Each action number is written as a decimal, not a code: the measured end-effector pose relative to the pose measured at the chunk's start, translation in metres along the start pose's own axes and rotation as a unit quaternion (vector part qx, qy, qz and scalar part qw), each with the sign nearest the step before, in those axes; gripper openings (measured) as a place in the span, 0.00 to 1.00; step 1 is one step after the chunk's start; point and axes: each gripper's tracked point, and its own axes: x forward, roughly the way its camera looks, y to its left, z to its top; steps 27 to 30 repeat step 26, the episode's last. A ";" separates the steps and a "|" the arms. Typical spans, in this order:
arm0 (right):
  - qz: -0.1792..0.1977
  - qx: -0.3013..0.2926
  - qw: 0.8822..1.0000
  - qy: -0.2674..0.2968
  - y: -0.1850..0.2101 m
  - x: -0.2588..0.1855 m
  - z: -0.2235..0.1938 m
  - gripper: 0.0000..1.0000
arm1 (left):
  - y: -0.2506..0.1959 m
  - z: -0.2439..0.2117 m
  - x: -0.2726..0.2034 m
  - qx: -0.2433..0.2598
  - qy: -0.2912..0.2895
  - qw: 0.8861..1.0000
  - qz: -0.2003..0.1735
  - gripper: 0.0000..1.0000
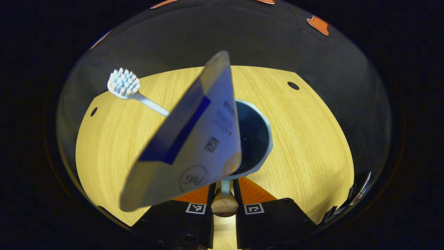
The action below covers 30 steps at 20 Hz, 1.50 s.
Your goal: Put the toothbrush and toothpaste on the desktop into the cup, then pick up the cup and place it on the coaster on the desktop.
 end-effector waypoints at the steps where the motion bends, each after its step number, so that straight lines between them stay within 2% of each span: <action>1: -0.001 0.000 1.000 0.003 -0.001 0.000 -0.002 0.94 | 0.002 -0.001 0.001 0.005 0.008 1.000 0.003 0.25; 5: 0.001 -0.006 1.000 0.011 0.003 0.003 -0.008 0.94 | 0.003 -0.006 0.003 0.005 0.018 1.000 -0.001 0.25; 7: 0.003 -0.002 1.000 0.011 0.008 0.007 -0.007 0.94 | -0.005 -0.008 0.000 0.003 0.016 0.999 -0.031 0.34; 8: 0.004 -0.003 1.000 0.011 0.012 0.010 -0.008 0.94 | -0.004 -0.009 -0.003 0.001 0.014 0.999 -0.041 0.43; 9: 0.002 -0.006 1.000 0.012 0.014 0.013 -0.007 0.94 | -0.002 -0.009 -0.005 -0.001 0.008 0.999 -0.049 0.48; 12: 0.003 -0.013 1.000 0.004 0.026 0.021 0.002 0.94 | 0.022 0.009 -0.021 0.002 -0.046 0.998 -0.038 1.00; 15: 0.009 -0.022 1.000 -0.010 0.046 0.030 0.013 0.94 | 0.026 0.020 -0.033 -0.007 -0.108 0.993 -0.050 0.99; 20: 0.023 -0.038 0.998 -0.041 0.091 0.047 0.028 0.94 | 0.044 0.038 -0.070 0.023 -0.221 0.974 -0.046 0.98; 21: 0.028 -0.044 0.997 -0.048 0.101 0.050 0.030 0.94 | 0.046 0.043 -0.075 0.029 -0.243 0.969 -0.041 0.98; 23: 0.037 -0.052 0.996 -0.063 0.122 0.055 0.038 0.94 | 0.051 0.052 -0.077 0.037 -0.294 0.955 -0.008 0.98; 26: 0.047 -0.063 0.993 -0.089 0.150 0.060 0.046 0.94 | 0.077 0.071 -0.082 0.027 -0.372 0.928 0.029 0.98; 30: 0.047 -0.063 0.993 -0.089 0.150 0.060 0.046 0.94 | 0.077 0.071 -0.082 0.027 -0.372 0.928 0.029 0.98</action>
